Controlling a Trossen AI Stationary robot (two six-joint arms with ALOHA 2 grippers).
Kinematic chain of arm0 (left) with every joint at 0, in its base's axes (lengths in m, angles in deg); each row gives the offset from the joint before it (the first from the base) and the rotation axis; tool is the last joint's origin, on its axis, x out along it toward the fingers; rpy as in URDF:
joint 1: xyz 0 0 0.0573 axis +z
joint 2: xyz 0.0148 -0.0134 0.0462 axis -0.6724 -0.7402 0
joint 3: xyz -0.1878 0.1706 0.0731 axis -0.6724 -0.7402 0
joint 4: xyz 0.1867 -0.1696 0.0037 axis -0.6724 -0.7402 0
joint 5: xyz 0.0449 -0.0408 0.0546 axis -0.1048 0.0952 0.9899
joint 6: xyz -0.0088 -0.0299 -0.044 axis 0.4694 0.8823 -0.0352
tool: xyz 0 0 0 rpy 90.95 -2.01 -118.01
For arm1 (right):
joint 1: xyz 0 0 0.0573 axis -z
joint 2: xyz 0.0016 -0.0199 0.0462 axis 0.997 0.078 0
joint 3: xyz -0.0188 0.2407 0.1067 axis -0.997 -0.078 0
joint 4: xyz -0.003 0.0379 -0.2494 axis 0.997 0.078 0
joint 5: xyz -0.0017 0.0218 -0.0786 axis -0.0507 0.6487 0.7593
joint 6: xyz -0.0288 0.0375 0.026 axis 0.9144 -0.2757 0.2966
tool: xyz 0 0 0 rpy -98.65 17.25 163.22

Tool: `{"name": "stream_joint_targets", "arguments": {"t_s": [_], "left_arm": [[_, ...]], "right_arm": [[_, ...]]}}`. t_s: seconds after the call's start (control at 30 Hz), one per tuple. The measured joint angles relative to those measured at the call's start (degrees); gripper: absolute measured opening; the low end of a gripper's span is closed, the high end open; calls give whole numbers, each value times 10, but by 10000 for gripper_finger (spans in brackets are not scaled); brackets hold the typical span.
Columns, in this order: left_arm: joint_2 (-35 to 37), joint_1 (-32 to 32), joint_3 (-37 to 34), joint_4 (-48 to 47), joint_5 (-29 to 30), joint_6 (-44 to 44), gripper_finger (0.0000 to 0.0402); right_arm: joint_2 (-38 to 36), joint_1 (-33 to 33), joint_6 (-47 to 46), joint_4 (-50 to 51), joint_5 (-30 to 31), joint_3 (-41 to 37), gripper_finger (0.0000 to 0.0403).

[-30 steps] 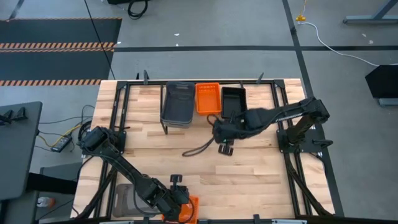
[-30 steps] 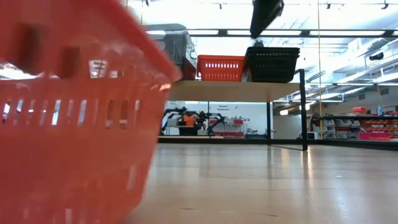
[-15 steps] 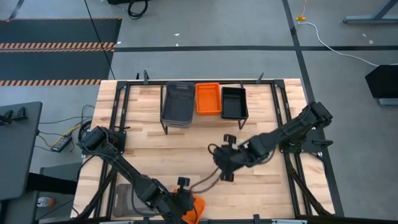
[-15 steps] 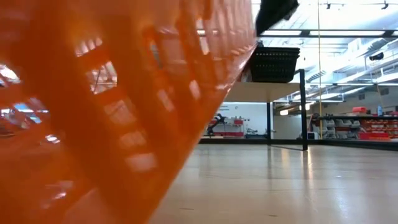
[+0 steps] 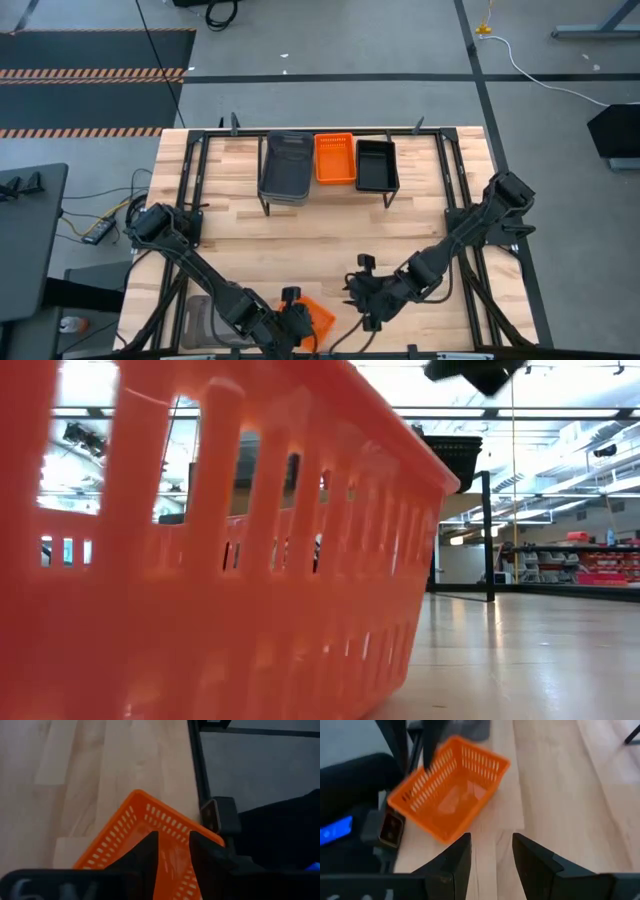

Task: Stack baskets on shelf by color
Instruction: Stack the orange bin on the stacked orange bins on the shelf

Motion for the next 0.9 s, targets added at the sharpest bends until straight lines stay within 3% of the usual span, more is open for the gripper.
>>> {"name": "stream_joint_targets", "arguments": {"t_s": [0.23,0.57,0.7,0.9], "left_arm": [[0,-20,0,-37,-5,-43,117],[3,-42,0,-119,-12,-47,117],[0,-32,0,-116,23,47,117],[0,-7,0,-182,-26,243,117]], "right_arm": [[14,-2,-1,-86,4,-52,150],[14,-7,39,-133,8,-55,150],[14,-7,78,-139,9,-55,150],[14,6,166,-143,51,-55,150]]}}
